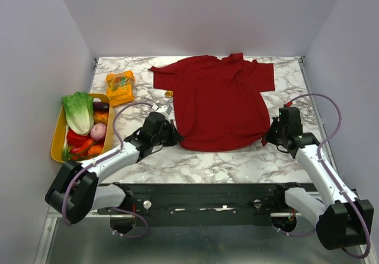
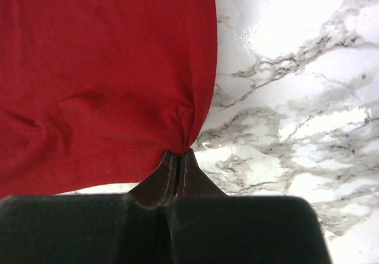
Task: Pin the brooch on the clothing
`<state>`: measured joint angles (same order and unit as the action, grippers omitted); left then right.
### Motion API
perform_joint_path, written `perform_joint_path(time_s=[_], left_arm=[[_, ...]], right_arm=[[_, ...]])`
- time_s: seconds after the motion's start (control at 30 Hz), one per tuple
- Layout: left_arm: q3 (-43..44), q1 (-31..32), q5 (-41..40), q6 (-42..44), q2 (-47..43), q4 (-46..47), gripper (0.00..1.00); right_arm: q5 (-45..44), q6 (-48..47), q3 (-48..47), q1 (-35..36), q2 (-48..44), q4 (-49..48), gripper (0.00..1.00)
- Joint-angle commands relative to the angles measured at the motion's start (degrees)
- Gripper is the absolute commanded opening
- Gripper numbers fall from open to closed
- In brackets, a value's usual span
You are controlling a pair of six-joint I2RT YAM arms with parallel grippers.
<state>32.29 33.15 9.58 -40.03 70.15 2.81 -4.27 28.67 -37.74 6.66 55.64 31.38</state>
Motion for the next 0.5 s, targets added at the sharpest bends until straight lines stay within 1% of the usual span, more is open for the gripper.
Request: perform_joint_path(time_s=[0.0,0.1,0.2,0.3,0.33,0.37,0.4,0.43,0.47], left_arm=[[-2.49,1.04,-1.32,-1.89,-2.47,-1.66,0.00],[-3.55,1.74,-1.93,-2.42,-3.09,-1.93,0.00],[-5.83,2.01,-2.11,-3.65,-3.44,-1.14,0.00],[-6.63,2.71,-2.11,-3.83,-3.79,0.00,0.00],[-6.89,2.97,-1.94,-3.65,-3.71,0.00,0.02],[-6.98,3.24,-1.94,-3.48,-3.88,0.00,0.06],[-6.98,3.59,-2.11,-3.13,-3.97,0.00,0.15],[-6.72,3.68,-2.11,-2.78,-4.14,-0.08,0.39],[-6.46,3.68,-2.46,-2.51,-4.67,-0.43,0.54]], right_arm=[[-1.09,2.79,1.35,-0.15,-1.85,5.01,0.00],[1.10,3.85,1.52,-0.15,-2.90,6.85,0.01],[3.21,4.29,1.88,-0.24,-3.87,8.26,0.08],[3.83,4.73,1.18,-0.15,-4.22,9.58,0.19],[3.92,4.65,0.91,-0.15,-4.31,9.84,0.21],[5.92,4.47,0.47,-0.15,-4.31,9.85,0.25],[6.38,3.60,-0.23,-0.24,-4.13,10.11,0.44],[6.12,3.68,-0.93,-0.15,-4.05,10.63,0.60],[6.21,3.50,-1.98,-0.15,-4.13,11.16,0.95]])
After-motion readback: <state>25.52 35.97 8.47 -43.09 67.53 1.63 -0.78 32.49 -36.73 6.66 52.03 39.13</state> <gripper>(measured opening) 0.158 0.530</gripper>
